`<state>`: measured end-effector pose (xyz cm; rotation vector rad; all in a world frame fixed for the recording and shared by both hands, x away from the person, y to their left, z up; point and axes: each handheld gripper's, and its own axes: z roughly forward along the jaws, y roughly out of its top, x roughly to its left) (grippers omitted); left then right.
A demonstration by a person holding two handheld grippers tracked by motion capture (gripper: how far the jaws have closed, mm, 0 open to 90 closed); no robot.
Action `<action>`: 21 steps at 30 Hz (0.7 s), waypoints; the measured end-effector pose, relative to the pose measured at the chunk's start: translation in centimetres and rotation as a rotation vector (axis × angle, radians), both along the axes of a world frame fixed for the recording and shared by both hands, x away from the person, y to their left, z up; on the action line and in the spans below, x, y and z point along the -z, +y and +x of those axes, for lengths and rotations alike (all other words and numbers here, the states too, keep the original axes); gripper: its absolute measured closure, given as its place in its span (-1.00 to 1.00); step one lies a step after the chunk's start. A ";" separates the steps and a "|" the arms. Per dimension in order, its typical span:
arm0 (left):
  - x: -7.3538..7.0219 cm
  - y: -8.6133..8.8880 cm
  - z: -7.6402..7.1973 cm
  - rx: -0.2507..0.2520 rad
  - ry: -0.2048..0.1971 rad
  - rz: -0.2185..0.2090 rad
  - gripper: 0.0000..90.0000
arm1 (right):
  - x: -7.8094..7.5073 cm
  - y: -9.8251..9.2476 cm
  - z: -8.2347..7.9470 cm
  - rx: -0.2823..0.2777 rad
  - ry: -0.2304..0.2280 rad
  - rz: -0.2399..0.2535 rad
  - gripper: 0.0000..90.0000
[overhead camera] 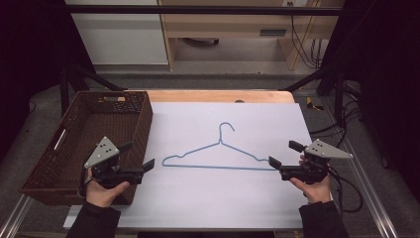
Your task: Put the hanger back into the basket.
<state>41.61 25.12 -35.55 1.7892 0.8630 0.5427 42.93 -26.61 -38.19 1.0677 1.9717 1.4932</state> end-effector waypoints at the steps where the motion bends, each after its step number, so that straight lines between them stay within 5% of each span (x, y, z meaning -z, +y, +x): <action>1: 0.0 0.0 0.0 -0.001 0.001 0.000 -0.89 | 0.0 0.0 0.0 -0.002 0.000 -0.003 -0.88; 21: 0.9 -3.5 -0.2 0.058 0.024 0.038 -0.88 | -0.1 1.9 0.5 -0.029 0.023 -0.075 -0.84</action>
